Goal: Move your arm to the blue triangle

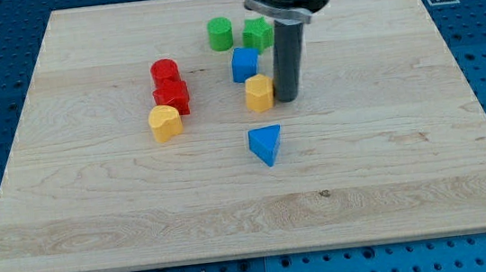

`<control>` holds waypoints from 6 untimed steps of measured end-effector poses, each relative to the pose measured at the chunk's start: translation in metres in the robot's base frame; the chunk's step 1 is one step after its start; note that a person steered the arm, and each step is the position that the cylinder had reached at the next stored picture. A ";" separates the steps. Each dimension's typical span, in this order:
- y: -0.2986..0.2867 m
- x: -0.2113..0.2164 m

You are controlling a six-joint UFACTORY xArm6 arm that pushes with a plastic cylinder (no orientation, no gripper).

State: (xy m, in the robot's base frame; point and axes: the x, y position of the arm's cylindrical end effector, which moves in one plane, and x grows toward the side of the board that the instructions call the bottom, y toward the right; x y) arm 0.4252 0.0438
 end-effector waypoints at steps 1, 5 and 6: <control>-0.044 0.000; -0.067 0.146; -0.024 0.146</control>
